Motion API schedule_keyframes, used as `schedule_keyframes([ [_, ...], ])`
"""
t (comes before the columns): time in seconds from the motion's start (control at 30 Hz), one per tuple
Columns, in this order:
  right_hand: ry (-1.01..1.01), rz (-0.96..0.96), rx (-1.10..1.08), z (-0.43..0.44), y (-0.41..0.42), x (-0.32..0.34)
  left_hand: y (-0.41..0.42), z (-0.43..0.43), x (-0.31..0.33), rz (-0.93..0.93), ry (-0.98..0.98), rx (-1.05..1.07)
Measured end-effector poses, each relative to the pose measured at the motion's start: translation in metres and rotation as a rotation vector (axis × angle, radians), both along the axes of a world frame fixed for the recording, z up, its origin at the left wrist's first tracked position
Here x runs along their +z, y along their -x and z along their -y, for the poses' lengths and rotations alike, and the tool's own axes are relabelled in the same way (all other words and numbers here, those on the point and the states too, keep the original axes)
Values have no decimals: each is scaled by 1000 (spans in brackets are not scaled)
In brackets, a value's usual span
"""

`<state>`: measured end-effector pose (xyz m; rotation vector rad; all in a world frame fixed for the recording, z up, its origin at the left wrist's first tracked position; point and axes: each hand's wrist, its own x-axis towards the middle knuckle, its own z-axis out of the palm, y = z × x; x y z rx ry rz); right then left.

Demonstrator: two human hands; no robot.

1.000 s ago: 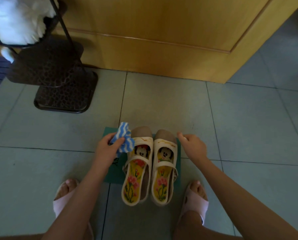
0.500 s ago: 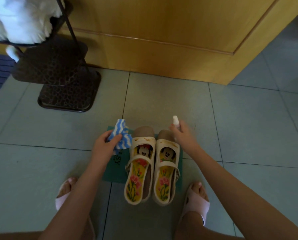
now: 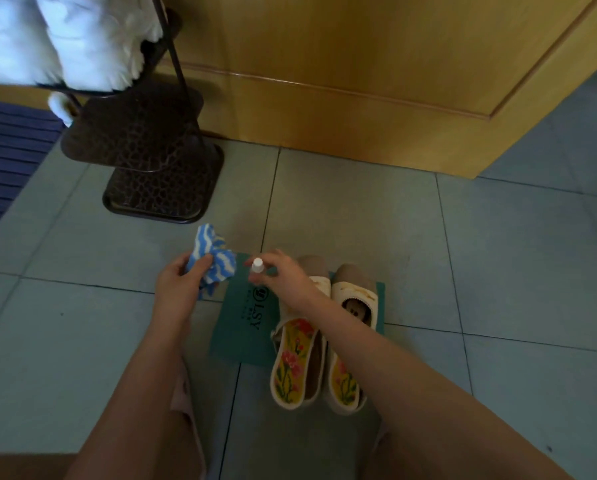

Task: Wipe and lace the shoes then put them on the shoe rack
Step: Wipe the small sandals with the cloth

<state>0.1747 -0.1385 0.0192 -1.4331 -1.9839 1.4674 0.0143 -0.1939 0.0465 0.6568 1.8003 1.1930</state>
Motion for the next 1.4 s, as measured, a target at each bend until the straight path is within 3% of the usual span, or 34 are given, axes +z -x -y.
schedule_keyframes([
  [0.53, -45, 96, 2, 5, -11, 13, -5, -3, 24, 5, -50, -15],
  [0.6, -37, -6, -137, 7, -24, 31, -9, -4, 36, -40, -82, -44],
  [0.67, 31, -235, -253, 11, -38, 55, -17, -6, 49, -47, -111, -81],
  [0.77, 277, -559, -247, 14, -56, 82, -44, -12, 61, 42, -118, -165],
  [0.87, 421, -658, -213, 10, -67, 89, -85, -13, 59, 85, -66, -296],
  [0.93, 421, -605, -275, 7, -72, 82, -104, -11, 48, 0, -44, -369],
  [1.03, 364, -405, -387, 0, -85, 64, -108, -7, 29, 33, 53, -422],
  [1.1, 376, -367, -485, -8, -95, 52, -103, -2, 19, 36, 138, -425],
  [1.17, 354, -354, -550, -18, -103, 44, -97, 6, 9, -77, 189, -408],
  [1.33, 276, -301, -486, -32, -89, 31, -101, 31, -8, -216, 280, -410],
  [1.4, 183, -169, -365, -31, -73, 27, -107, 37, -13, -224, 339, -442],
])
